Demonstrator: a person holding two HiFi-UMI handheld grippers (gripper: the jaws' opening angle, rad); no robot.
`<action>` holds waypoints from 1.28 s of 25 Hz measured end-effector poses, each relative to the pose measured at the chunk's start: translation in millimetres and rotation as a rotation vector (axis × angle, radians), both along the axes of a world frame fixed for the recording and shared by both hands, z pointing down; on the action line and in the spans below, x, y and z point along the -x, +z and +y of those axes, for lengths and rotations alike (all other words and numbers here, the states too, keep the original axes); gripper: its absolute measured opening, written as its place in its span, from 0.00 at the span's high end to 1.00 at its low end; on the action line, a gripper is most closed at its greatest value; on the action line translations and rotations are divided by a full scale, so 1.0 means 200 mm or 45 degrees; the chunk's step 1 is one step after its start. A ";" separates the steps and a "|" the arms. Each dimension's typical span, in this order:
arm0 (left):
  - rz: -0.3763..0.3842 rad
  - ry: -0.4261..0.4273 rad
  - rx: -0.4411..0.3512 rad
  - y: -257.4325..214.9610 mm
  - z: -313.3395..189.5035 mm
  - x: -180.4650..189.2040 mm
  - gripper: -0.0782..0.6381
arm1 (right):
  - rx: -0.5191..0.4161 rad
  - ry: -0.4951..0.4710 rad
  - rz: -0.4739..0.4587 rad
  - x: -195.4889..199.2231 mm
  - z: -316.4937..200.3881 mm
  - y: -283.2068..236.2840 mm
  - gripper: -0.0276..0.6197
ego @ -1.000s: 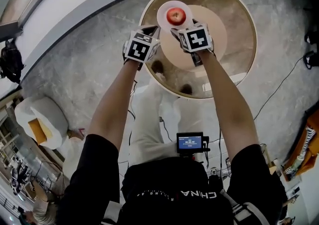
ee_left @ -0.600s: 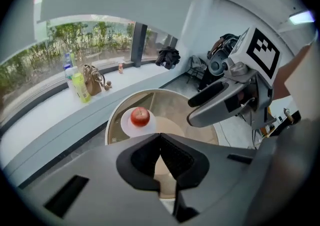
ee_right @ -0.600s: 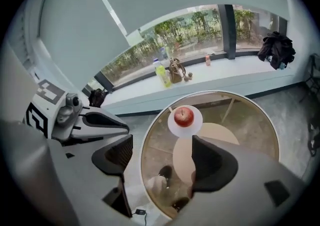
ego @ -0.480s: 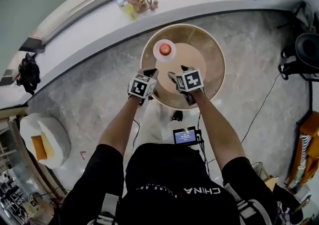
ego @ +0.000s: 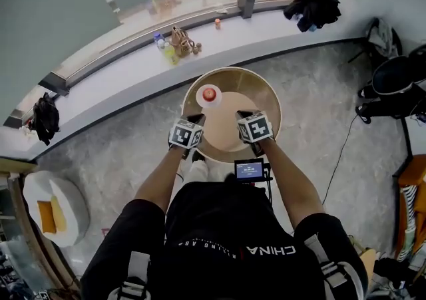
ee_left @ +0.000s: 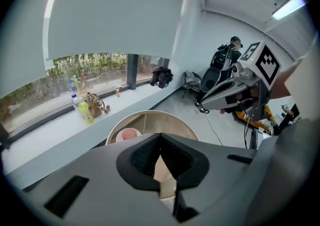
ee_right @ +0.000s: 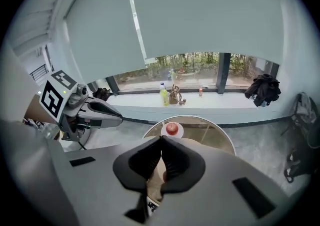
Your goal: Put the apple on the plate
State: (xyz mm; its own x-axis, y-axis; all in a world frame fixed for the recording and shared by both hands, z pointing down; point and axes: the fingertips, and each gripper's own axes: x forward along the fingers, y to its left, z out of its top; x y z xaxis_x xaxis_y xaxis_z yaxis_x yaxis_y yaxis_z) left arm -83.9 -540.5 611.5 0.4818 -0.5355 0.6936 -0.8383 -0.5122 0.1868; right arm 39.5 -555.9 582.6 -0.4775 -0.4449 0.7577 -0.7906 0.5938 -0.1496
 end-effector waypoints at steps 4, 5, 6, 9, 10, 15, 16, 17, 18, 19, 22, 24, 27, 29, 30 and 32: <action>0.000 -0.018 -0.031 -0.14 0.08 -0.07 0.87 | -0.024 0.027 0.082 -0.14 0.04 -0.09 0.91; 0.002 -0.015 -0.044 -0.18 0.09 -0.10 0.87 | -0.028 0.026 0.099 -0.17 0.04 -0.10 0.91; 0.002 -0.014 -0.053 -0.20 0.12 -0.12 0.87 | -0.028 0.023 0.104 -0.19 0.06 -0.11 0.91; 0.004 -0.042 -0.046 -0.21 0.33 -0.14 0.87 | 0.009 0.010 0.065 -0.20 0.19 -0.08 0.91; 0.002 -0.048 -0.041 -0.19 0.41 -0.14 0.87 | 0.023 0.008 0.050 -0.20 0.25 -0.06 0.91; -0.037 -0.019 -0.004 -0.12 0.74 -0.10 0.87 | 0.051 -0.004 0.008 -0.15 0.50 -0.04 0.91; -0.040 -0.018 0.000 -0.11 0.80 -0.09 0.87 | 0.058 -0.019 0.006 -0.13 0.57 -0.04 0.91; -0.039 -0.016 -0.001 -0.11 0.87 -0.07 0.87 | 0.061 -0.032 0.007 -0.12 0.65 -0.03 0.91; -0.036 -0.012 -0.008 -0.12 0.93 -0.06 0.87 | 0.058 -0.035 0.009 -0.11 0.71 -0.04 0.91; -0.033 -0.005 -0.022 -0.13 0.99 -0.05 0.87 | 0.048 -0.030 0.008 -0.10 0.78 -0.04 0.91; -0.020 0.012 -0.075 -0.16 1.20 -0.04 0.87 | -0.004 -0.006 -0.007 -0.07 0.99 -0.06 0.91; -0.006 0.013 -0.102 -0.17 1.38 -0.02 0.87 | -0.036 0.012 -0.009 -0.04 1.17 -0.07 0.91; 0.006 0.037 -0.125 -0.20 1.67 0.02 0.87 | -0.065 0.048 -0.004 0.03 1.47 -0.11 0.91; 0.008 0.051 -0.128 -0.20 1.84 0.05 0.87 | -0.064 0.077 -0.020 0.08 1.66 -0.13 0.91; 0.011 0.051 -0.124 -0.20 1.92 0.07 0.87 | -0.057 0.088 -0.031 0.10 1.75 -0.13 0.91; 0.020 0.048 -0.113 -0.19 2.07 0.08 0.87 | -0.046 0.097 -0.025 0.12 1.92 -0.13 0.91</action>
